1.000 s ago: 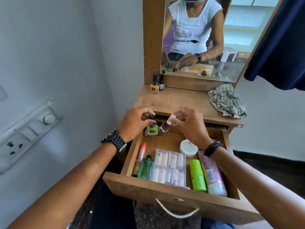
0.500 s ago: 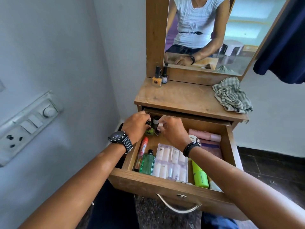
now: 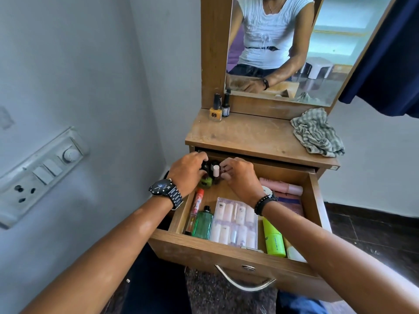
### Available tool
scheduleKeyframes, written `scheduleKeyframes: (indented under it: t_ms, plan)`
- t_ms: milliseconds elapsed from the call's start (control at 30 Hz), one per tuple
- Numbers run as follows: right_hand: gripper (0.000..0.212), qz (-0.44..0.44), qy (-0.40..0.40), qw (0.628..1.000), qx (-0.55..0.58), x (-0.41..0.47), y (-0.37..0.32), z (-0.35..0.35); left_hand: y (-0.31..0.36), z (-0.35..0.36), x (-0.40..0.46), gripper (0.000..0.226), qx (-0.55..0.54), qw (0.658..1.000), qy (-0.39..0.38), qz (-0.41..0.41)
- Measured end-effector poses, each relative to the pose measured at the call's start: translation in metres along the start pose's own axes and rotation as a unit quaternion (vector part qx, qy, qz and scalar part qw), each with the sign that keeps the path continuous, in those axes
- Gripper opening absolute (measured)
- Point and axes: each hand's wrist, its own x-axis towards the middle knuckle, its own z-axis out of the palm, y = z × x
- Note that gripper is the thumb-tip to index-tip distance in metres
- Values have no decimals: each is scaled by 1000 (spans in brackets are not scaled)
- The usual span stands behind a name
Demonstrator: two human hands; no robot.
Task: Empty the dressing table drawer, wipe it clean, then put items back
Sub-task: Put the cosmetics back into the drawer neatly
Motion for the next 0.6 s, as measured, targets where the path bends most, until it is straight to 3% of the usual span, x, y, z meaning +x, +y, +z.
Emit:
scheduleKeyframes:
  t_ms: [233, 367, 600]
  plan:
    - [12, -5, 25, 998, 55, 19, -8, -37, 17, -28, 20, 27, -71, 995, 61, 13]
    - [6, -15, 60, 998, 32, 50, -19, -55, 24, -45, 49, 24, -86, 991, 105, 20]
    - [21, 2, 83, 997, 7, 121, -20, -71, 18, -43, 106, 35, -19, 991, 131, 19]
